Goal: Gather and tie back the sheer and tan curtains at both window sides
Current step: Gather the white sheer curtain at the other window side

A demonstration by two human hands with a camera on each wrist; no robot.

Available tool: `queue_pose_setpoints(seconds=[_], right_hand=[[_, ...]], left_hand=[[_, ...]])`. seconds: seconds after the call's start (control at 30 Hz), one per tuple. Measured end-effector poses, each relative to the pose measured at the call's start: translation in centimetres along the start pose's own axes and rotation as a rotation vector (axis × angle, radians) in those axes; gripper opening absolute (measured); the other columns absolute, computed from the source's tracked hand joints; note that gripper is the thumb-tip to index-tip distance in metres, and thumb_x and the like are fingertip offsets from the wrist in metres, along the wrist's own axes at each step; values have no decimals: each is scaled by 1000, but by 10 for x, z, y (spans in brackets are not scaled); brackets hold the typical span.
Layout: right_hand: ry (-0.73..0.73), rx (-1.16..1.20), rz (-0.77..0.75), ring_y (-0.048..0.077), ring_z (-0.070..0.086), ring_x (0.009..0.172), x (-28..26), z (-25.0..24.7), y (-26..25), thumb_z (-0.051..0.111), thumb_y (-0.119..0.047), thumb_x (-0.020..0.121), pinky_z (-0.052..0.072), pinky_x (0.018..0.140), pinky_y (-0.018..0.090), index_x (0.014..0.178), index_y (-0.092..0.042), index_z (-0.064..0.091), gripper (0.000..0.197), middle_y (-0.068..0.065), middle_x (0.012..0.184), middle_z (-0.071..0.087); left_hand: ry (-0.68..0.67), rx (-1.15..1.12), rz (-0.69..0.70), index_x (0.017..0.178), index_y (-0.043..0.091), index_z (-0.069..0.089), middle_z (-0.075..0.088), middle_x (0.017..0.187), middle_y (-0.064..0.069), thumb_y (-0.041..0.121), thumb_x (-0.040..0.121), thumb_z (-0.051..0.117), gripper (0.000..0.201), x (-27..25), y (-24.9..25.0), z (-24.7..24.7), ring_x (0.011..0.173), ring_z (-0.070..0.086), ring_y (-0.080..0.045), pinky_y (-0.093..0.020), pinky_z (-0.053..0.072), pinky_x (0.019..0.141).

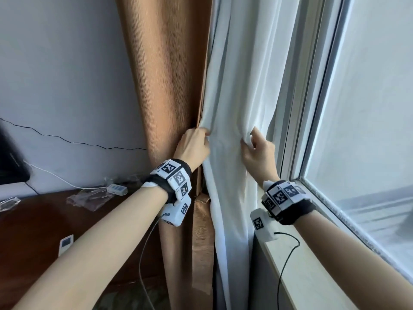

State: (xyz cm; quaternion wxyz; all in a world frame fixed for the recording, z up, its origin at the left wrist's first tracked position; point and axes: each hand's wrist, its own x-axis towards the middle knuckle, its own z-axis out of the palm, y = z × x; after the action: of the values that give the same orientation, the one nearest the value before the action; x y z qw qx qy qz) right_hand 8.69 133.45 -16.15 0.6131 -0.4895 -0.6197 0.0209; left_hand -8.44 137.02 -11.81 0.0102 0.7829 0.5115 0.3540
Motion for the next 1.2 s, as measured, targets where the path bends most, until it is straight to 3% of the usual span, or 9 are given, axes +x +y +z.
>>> queue_pose_setpoints(seconds=[0.1, 0.2, 0.33, 0.43, 0.57, 0.67, 0.73, 0.97, 1.2], right_hand=[[-108, 3, -127, 11, 47, 54, -22, 3, -22, 50, 2, 84, 41, 53, 26, 85, -23, 38, 28, 3, 60, 47], [-156, -58, -164, 29, 48, 64, -28, 17, -29, 51, -6, 87, 37, 59, 39, 94, -10, 38, 15, 10, 71, 54], [113, -67, 5, 20, 47, 59, -11, 14, -2, 51, 1, 84, 33, 57, 29, 97, -11, 38, 22, 0, 71, 49], [286, -68, 257, 30, 58, 88, 6, -3, 32, 49, -15, 87, 48, 79, 44, 112, -10, 46, 25, 8, 94, 58], [242, -166, 563, 33, 36, 132, 14, -18, 53, 48, -18, 90, 32, 108, 56, 143, -21, 28, 56, 14, 145, 34], [443, -234, 38, 25, 47, 118, -5, -15, 32, 50, 3, 81, 39, 101, 40, 127, -7, 47, 47, 12, 126, 50], [303, -132, -178, 20, 57, 99, -19, 0, 20, 55, 1, 86, 50, 89, 39, 112, -4, 57, 26, 8, 107, 59], [-24, -47, 407, 25, 28, 137, 4, 24, 28, 73, -52, 72, 25, 116, 45, 147, -14, 24, 97, 6, 145, 34], [44, 105, 533, 22, 60, 105, 20, 35, 32, 68, -44, 75, 50, 96, 39, 118, -18, 60, 51, 1, 110, 64]], left_hand=[[-107, -201, -32, 70, 12, 60, 63, 72, -8, 23, 92, 41, 31, -4, 17, 0, 84, 62, -36, -31, 47, 70], [-192, -283, -11, 72, 15, 56, 66, 84, -7, 35, 92, 35, 35, -7, 29, -3, 87, 61, -28, -30, 46, 73], [-91, -138, 14, 65, 8, 50, 54, 63, -10, 33, 96, 38, 41, -13, 23, -2, 78, 57, -39, -35, 47, 67], [-65, 11, 66, 101, 14, 71, 72, 100, -11, 20, 90, 47, 27, -16, 8, -7, 102, 64, -33, -38, 53, 84], [-37, 68, 79, 119, 15, 67, 68, 118, -10, 14, 89, 47, 36, -15, -6, -11, 111, 62, -29, -38, 51, 93], [-45, 72, 84, 120, 17, 66, 68, 118, -10, 14, 88, 47, 37, -12, -8, -11, 111, 62, -30, -37, 51, 93], [-52, 92, 88, 120, 19, 66, 68, 117, -11, 15, 87, 47, 38, -10, -7, -10, 109, 62, -31, -38, 52, 91], [-65, 111, 122, 117, 19, 67, 70, 112, -14, 14, 85, 44, 39, -8, -8, -8, 102, 64, -35, -40, 54, 84], [-63, 107, 90, 117, 16, 67, 68, 112, -15, 6, 87, 47, 37, -10, 3, -6, 102, 62, -37, -42, 52, 85]])
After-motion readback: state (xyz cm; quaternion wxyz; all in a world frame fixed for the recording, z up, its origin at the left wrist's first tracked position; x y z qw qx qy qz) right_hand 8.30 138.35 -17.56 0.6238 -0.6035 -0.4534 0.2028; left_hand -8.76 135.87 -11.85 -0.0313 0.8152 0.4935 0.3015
